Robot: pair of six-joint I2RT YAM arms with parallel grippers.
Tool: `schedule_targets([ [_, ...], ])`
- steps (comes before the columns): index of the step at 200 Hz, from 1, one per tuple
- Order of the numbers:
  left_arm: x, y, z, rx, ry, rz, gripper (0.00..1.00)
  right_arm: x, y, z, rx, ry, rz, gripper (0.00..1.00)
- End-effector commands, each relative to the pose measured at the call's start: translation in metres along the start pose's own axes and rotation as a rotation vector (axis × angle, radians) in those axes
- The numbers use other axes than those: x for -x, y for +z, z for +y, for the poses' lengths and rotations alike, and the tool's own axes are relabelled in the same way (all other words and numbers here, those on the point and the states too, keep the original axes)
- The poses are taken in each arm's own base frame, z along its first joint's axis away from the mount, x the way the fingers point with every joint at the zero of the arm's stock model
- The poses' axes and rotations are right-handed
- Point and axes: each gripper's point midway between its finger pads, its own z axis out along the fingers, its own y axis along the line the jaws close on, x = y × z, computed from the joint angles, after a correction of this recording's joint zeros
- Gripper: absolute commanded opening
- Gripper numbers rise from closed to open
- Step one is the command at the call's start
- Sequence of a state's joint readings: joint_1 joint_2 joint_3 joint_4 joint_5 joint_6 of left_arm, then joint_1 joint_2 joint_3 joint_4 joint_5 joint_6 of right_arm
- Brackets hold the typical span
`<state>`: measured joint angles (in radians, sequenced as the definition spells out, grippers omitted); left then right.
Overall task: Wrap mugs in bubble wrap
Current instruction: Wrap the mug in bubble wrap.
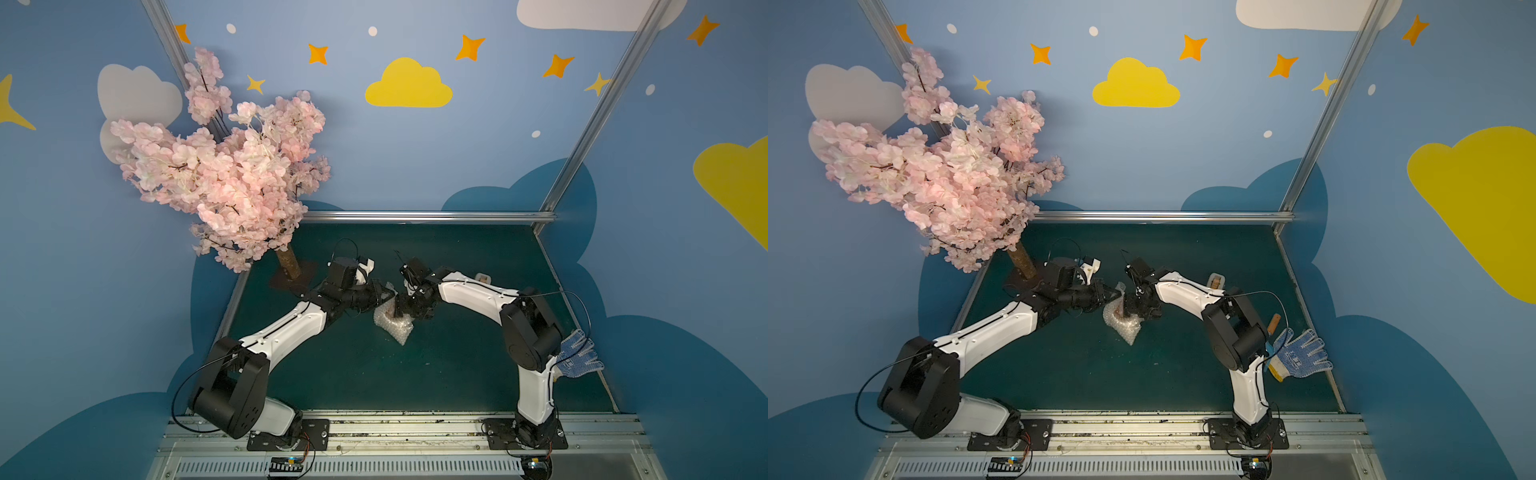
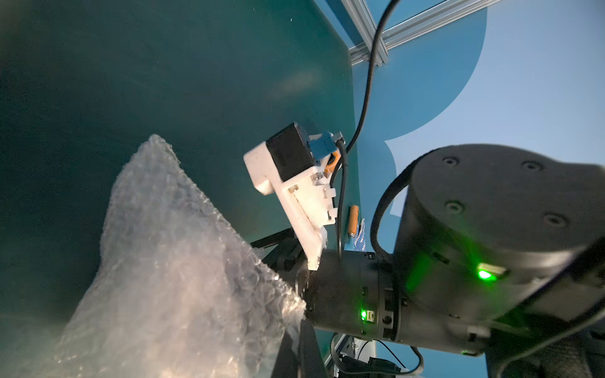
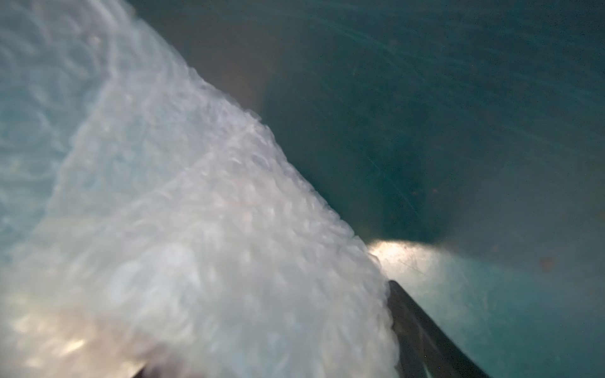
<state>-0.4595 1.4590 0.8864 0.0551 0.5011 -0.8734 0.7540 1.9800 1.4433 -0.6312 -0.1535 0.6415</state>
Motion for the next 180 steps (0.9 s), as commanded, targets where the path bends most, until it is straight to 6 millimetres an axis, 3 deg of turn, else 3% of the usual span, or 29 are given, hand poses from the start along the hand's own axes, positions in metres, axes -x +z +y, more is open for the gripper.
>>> schedule_targets([
  [1, -0.002, 0.011, 0.0, -0.017, 0.003, -0.004, 0.04, -0.003, -0.002, 0.0, 0.035, 0.022, -0.007, 0.73],
  [61, -0.008, 0.022, 0.015, 0.017, -0.007, 0.004, 0.04, 0.006, -0.042, 0.006, 0.114, 0.015, -0.124, 0.74],
  [141, -0.021, 0.036, 0.024, 0.042, 0.007, 0.054, 0.04, 0.004, -0.071, -0.024, 0.072, 0.053, -0.202, 0.74],
  [180, -0.035, 0.045, 0.034, 0.088, 0.023, 0.1, 0.04, 0.014, -0.089, -0.023, 0.102, 0.055, -0.257, 0.74],
])
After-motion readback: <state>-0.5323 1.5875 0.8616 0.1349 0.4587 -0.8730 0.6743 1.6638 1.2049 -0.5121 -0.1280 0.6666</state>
